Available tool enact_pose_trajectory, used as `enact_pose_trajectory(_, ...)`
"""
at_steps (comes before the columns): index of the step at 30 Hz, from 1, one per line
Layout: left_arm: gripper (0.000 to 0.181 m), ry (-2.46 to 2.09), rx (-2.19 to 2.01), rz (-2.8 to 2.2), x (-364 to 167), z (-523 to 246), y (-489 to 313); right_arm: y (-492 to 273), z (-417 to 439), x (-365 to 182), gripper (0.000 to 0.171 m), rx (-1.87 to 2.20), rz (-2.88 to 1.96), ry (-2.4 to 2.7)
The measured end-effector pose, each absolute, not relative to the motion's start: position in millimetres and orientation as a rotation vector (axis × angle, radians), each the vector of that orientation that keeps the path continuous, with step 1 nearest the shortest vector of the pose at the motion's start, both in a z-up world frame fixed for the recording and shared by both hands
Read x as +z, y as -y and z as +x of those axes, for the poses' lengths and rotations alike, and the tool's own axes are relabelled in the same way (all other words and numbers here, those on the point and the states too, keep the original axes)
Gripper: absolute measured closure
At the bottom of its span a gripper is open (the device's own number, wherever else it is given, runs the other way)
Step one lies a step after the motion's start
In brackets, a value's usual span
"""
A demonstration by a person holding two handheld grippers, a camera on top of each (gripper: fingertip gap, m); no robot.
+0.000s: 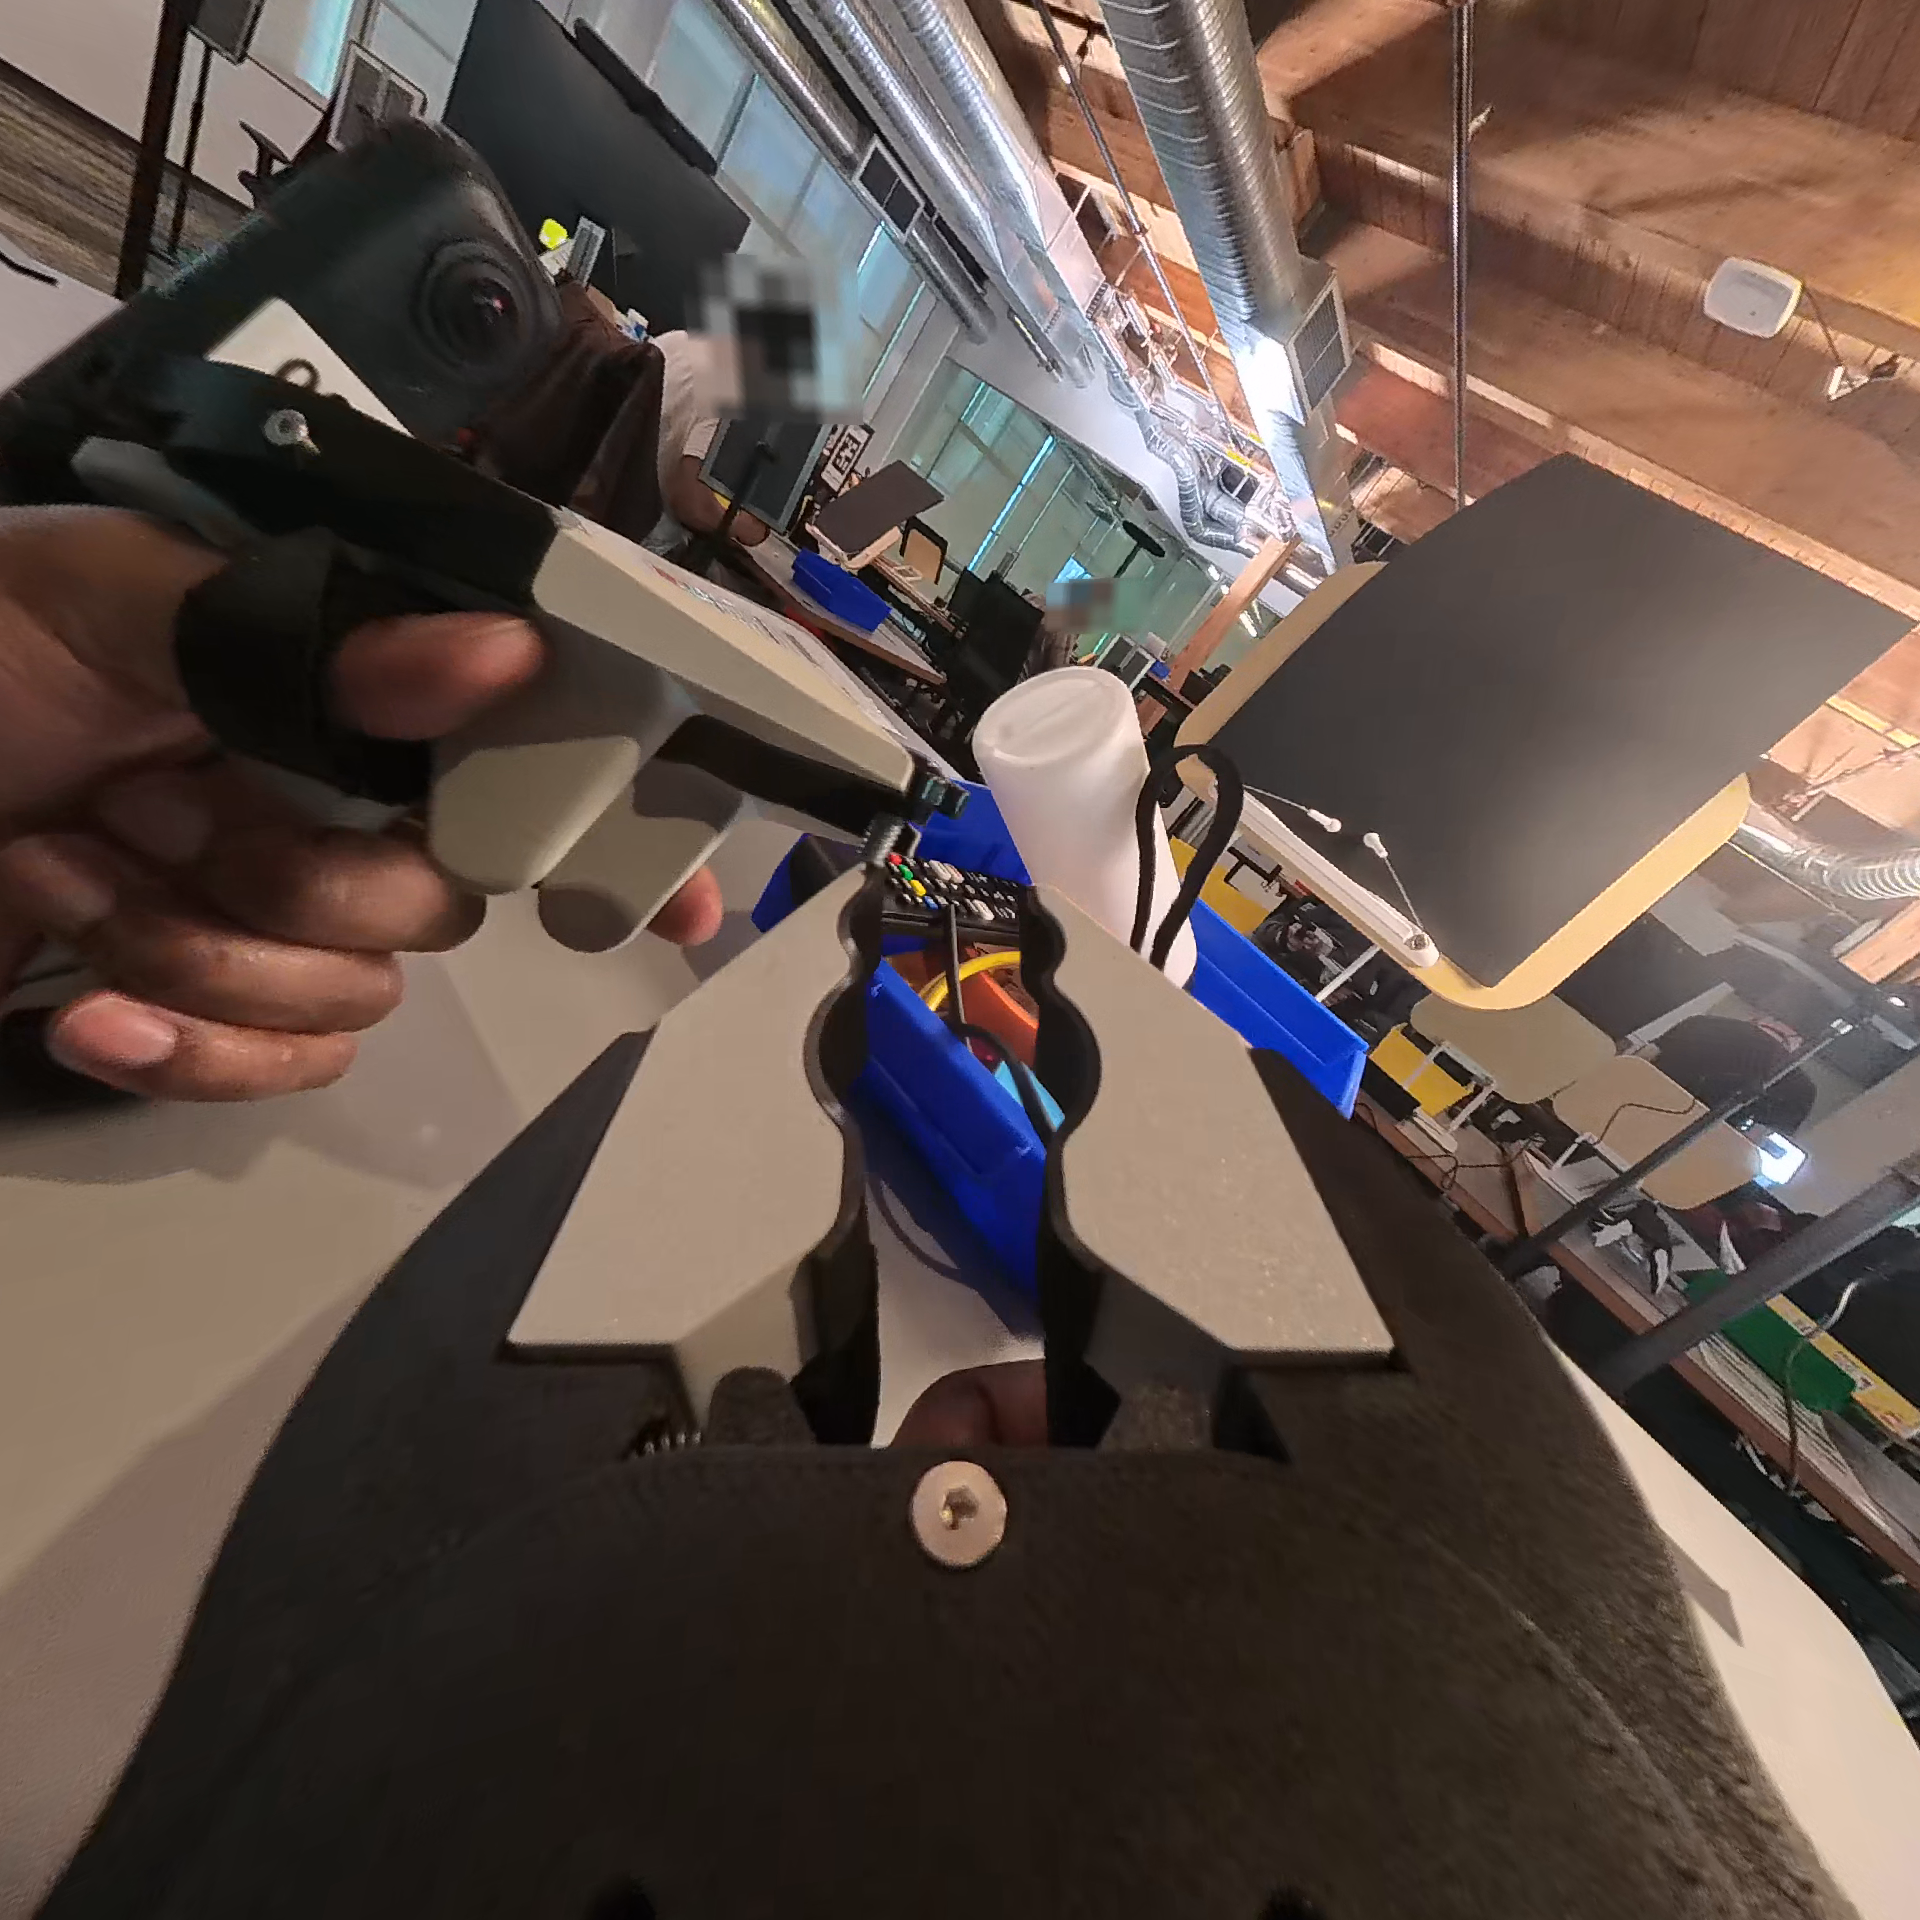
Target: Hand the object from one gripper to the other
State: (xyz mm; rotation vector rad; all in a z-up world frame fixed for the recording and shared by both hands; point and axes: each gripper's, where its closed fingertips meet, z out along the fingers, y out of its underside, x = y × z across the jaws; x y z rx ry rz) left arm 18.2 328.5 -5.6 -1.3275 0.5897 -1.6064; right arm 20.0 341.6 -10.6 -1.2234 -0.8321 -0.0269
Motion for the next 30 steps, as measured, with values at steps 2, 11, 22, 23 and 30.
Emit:
enact_pose_trajectory(2, 0.161, -0.595, -1.615, -1.319, -4.9, 19.3, -326.6, -340.6, 17.6, -11.8, 0.145, -0.016, -1.227, 0.839)
enact_pose_trajectory(11, 0.161, -0.638, -1.576, -1.306, -5.7, 25.7, -321.1, -340.3, 14.0, -15.0, 0.150, 0.016, -1.250, 0.838)
enact_pose_trajectory(22, 0.160, -0.632, -1.503, -1.313, -7.1, 26.7, -324.7, -342.6, 11.9, -18.6, 0.166, 0.031, -1.289, 0.810)
enact_pose_trajectory(23, 0.160, -0.635, -1.491, -1.312, -7.3, 27.0, -324.8, -342.7, 12.1, -18.9, 0.166, 0.026, -1.289, 0.811)
enact_pose_trajectory(30, 0.158, -0.645, -1.423, -1.303, -6.3, 25.6, -326.1, -343.9, 15.9, -16.4, 0.171, -0.010, -1.276, 0.795)
